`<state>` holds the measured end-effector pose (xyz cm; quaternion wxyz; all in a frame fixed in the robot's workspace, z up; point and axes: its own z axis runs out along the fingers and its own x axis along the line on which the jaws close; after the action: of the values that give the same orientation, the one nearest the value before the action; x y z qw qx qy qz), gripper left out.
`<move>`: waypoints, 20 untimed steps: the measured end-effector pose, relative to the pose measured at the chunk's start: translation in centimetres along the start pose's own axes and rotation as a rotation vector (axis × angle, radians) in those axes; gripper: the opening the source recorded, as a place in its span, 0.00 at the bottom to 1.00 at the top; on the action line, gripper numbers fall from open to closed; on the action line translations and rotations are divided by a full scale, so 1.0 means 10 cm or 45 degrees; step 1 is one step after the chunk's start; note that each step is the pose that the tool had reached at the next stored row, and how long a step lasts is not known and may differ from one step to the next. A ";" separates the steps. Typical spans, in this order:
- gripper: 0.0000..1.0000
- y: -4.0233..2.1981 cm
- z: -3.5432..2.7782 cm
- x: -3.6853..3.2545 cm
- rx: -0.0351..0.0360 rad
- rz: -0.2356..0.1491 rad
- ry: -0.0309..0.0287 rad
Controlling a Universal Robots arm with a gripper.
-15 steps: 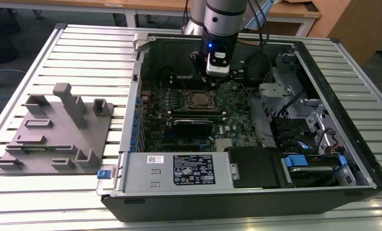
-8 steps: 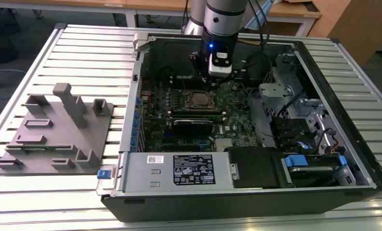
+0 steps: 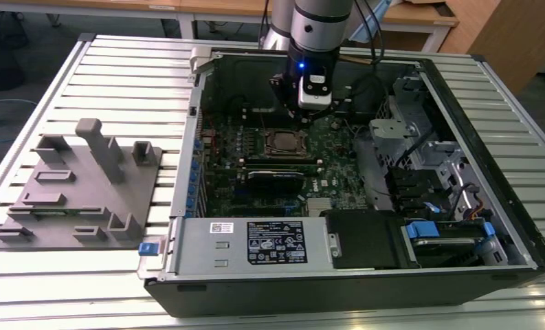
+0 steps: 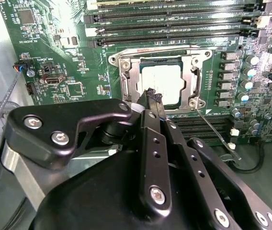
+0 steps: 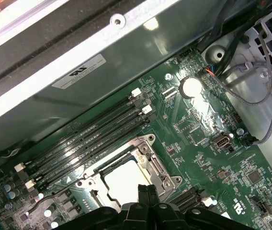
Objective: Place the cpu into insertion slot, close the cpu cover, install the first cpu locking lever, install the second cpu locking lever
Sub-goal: 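Close the cpu cover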
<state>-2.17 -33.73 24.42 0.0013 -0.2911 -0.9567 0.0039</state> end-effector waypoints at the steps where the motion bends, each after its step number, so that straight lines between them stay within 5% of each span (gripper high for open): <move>1: 0.11 0.000 0.000 0.000 0.0001 0.000 0.0000; 8: 0.11 0.000 0.000 0.000 0.0001 -0.045 -0.0004; 20: 0.11 0.000 0.002 0.000 -0.0001 -0.211 -0.0016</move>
<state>-2.17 -33.73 24.40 0.0010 -0.2111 -0.9775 0.0040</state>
